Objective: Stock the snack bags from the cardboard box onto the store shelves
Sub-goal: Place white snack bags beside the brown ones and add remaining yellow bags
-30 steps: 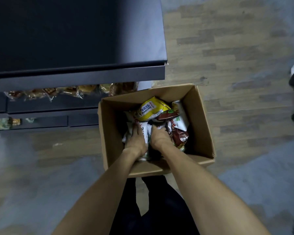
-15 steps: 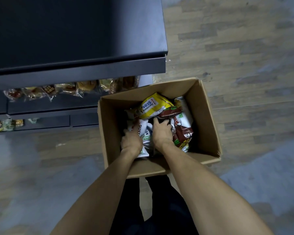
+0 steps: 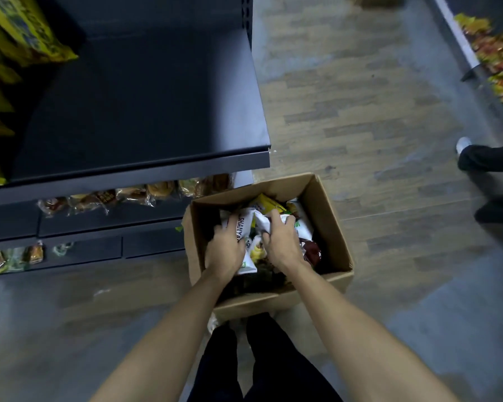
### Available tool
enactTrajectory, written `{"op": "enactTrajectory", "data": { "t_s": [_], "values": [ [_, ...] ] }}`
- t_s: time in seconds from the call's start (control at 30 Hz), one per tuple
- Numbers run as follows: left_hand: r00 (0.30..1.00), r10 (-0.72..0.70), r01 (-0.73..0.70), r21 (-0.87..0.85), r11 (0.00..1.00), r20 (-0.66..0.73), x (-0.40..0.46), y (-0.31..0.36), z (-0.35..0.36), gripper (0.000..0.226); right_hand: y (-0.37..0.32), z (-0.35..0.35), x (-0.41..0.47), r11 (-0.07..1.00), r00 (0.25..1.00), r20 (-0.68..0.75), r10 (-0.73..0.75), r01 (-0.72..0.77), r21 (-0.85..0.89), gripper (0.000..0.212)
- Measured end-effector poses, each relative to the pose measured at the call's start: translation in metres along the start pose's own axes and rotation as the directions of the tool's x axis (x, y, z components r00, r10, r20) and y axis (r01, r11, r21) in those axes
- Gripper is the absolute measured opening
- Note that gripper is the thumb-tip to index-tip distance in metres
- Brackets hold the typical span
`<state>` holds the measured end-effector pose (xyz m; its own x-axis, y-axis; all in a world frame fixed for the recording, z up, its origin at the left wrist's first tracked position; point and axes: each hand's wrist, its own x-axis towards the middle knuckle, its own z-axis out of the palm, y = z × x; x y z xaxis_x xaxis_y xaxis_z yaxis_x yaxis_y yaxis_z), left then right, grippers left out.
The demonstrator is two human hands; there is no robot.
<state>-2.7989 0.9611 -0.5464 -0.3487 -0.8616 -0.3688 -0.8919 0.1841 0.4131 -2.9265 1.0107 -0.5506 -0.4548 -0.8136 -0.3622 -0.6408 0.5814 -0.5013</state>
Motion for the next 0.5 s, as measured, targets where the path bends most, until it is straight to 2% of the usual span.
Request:
{"op": "enactTrajectory", "data": {
  "t_s": [0.2, 0.27, 0.4, 0.5],
  "values": [
    [0.996, 0.009, -0.013, -0.045, 0.999, -0.085, -0.015, 0.006, -0.026, 0.056, -0.012, -0.036, -0.013, 0.997, 0.989, -0.13, -0.067, 0.06, -0.056, 0.035],
    [0.988, 0.024, -0.021, 0.022, 1.0, -0.15, -0.021, 0.01, -0.038, 0.054, -0.014, -0.045, -0.019, 0.997, 0.982, -0.178, -0.064, 0.054, -0.056, 0.039],
    [0.945, 0.184, -0.124, 0.224, 0.967, -0.27, -0.03, 0.006, -0.058, 0.055, -0.021, -0.063, -0.035, 0.996, 0.968, -0.239, -0.072, 0.057, -0.067, 0.045],
    [0.889, 0.311, -0.216, 0.293, 0.932, -0.335, -0.027, -0.003, -0.065, 0.059, -0.032, -0.073, -0.051, 0.995, 0.956, -0.278, -0.097, 0.084, -0.058, 0.046]
  ]
}}
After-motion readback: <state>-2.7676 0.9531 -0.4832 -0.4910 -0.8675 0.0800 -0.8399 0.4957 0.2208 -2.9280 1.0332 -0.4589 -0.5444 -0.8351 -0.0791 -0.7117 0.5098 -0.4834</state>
